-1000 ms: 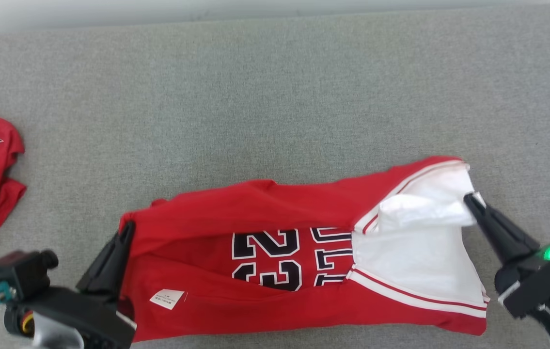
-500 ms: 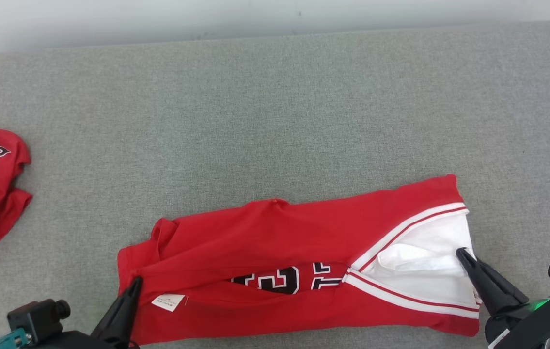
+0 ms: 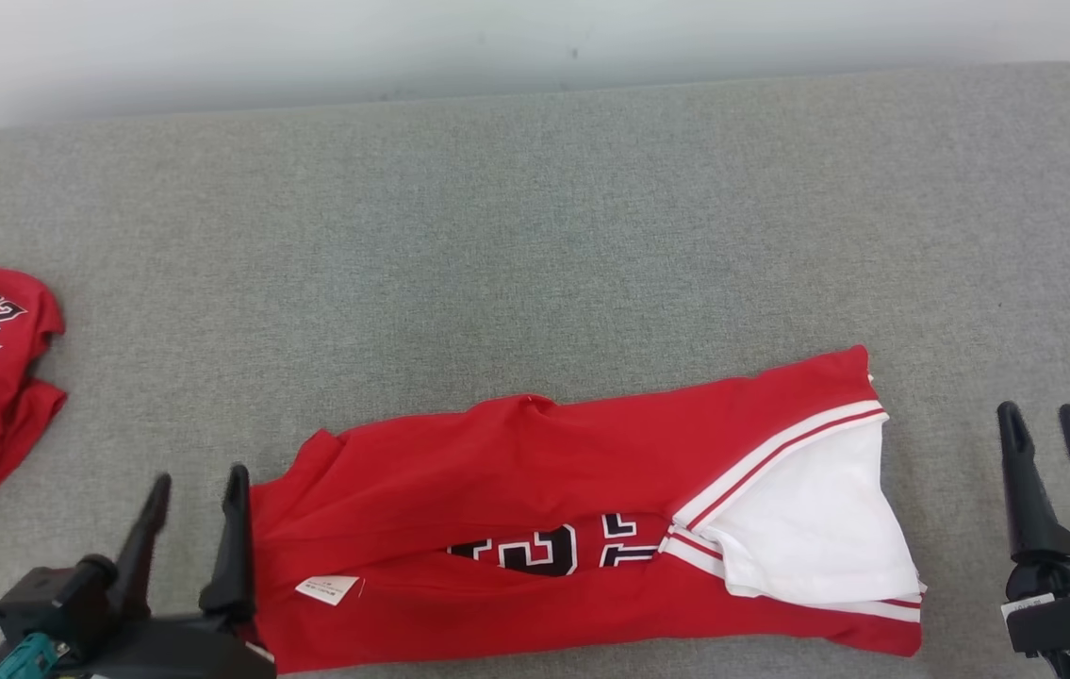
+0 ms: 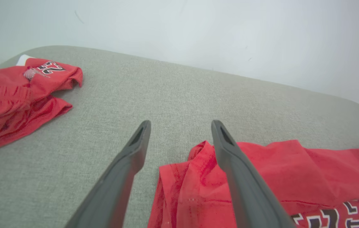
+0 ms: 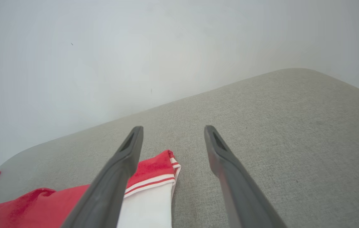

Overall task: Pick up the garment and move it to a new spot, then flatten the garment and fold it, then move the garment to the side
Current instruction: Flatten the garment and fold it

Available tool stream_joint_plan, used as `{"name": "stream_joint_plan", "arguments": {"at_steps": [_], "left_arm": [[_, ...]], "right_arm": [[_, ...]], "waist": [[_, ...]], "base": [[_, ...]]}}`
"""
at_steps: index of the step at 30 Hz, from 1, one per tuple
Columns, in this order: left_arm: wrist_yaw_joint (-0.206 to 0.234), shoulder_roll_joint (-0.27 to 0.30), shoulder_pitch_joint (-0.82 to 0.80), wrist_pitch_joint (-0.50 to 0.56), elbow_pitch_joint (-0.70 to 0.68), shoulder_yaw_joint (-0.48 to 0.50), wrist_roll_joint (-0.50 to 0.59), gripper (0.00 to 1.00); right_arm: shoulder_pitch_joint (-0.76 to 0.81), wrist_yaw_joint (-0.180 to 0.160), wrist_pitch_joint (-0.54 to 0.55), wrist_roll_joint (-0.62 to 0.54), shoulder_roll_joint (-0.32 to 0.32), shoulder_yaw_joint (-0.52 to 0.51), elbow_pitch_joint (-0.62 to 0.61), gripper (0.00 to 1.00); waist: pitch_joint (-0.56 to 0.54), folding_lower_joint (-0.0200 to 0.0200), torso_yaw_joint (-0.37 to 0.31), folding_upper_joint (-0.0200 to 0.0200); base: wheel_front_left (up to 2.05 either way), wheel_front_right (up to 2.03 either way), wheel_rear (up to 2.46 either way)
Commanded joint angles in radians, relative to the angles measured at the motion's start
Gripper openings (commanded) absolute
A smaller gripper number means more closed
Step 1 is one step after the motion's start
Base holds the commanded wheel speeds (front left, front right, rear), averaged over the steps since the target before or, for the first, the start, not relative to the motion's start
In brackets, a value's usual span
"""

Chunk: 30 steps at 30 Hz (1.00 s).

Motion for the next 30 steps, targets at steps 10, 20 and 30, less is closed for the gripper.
{"name": "stream_joint_plan", "arguments": {"at_steps": [10, 20, 30], "left_arm": [[0.093, -0.018, -0.028, -0.122, -0.024, -0.031, 0.181, 1.0], [0.101, -0.033, 0.003, -0.139, 0.03, -0.093, 0.245, 1.0], [0.06, -0.05, -0.019, -0.153, 0.091, -0.093, 0.225, 1.0]], "right_arm": [[0.032, 0.0, 0.075, -0.35, 0.175, -0.115, -0.094, 1.0], [0.074, 0.0, 0.107, -0.448, 0.203, -0.083, -0.089, 1.0], [0.121, 0.0, 0.126, -0.461, 0.225, -0.086, -0.082, 1.0]], "waist": [[-0.036, 0.0, 0.023, 0.0001], [-0.084, 0.0, 0.047, 0.0001], [-0.127, 0.0, 0.053, 0.0001]], "base": [[0.0, 0.0, 0.0], [0.0, 0.0, 0.0], [0.0, 0.0, 0.0]]}}
